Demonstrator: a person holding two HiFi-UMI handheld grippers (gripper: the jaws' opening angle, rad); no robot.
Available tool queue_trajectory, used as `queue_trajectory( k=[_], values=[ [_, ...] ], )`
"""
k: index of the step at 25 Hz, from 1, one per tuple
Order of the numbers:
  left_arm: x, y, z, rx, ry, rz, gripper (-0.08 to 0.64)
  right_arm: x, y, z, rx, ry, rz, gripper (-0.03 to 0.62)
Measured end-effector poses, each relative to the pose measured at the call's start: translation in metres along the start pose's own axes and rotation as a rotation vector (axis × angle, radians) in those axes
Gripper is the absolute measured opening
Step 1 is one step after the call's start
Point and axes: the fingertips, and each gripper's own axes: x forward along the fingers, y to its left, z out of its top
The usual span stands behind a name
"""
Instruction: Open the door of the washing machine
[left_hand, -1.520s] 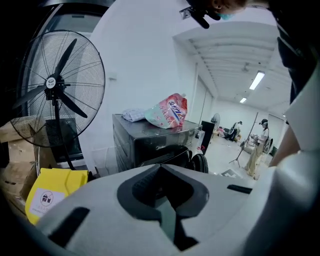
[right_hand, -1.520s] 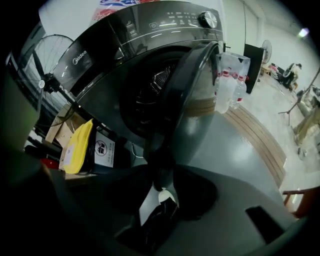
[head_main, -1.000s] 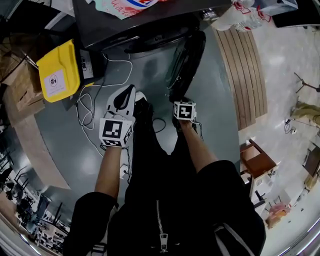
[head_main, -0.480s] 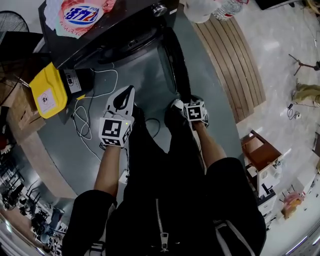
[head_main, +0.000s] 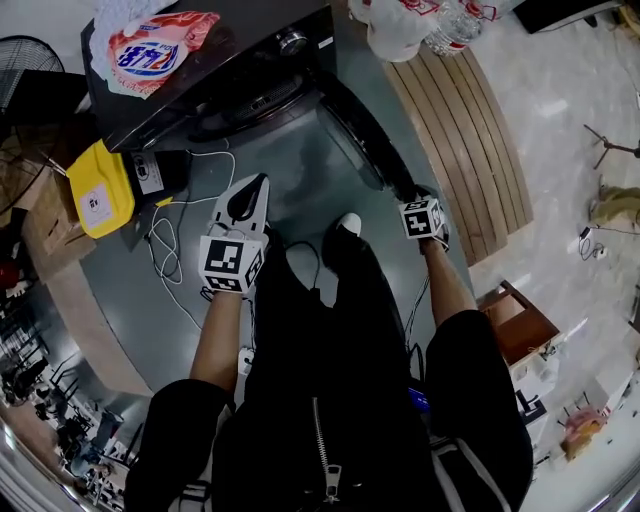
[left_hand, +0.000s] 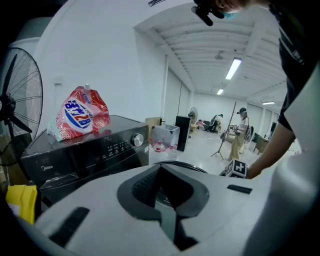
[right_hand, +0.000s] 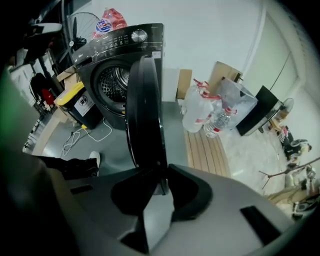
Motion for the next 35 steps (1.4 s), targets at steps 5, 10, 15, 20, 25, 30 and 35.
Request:
queue_trajectory(
  k=[5, 10, 15, 20, 25, 30, 35],
  values=[
    [0.006, -0.009, 0.018, -0.021, -0.012, 0.039, 0.002, -0.011, -0.051, 0.009, 0.051, 0.025, -0.065, 0.046],
    [-0.01, -0.007, 0.041, -0.048, -0.046, 0.076, 0.002, -0.045, -0.065, 0.03, 0.052, -0.01, -0.082, 0.013],
    [-0.04, 0.025, 0.059, -0.059, -0.094, 0.141, 0.002, -0.078, -0.016, 0.103, 0.003, -0.159, 0.016, 0.005],
    [-0.078, 0.061, 0.064, -0.062, -0.123, 0.202, 0.002, -0.119, 0.07, 0.209, -0.056, -0.392, 0.146, 0.005],
    [-0.116, 0.089, 0.073, -0.065, -0.165, 0.24, 0.002, -0.2, 0.16, 0.306, -0.113, -0.647, 0.26, 0.005],
    [-0.147, 0.113, 0.097, -0.044, -0.237, 0.27, 0.002, -0.29, 0.218, 0.373, -0.18, -0.874, 0.328, 0.003],
    [-0.173, 0.128, 0.122, -0.011, -0.303, 0.289, 0.002, -0.352, 0.246, 0.4, -0.218, -1.003, 0.346, 0.003]
  ],
)
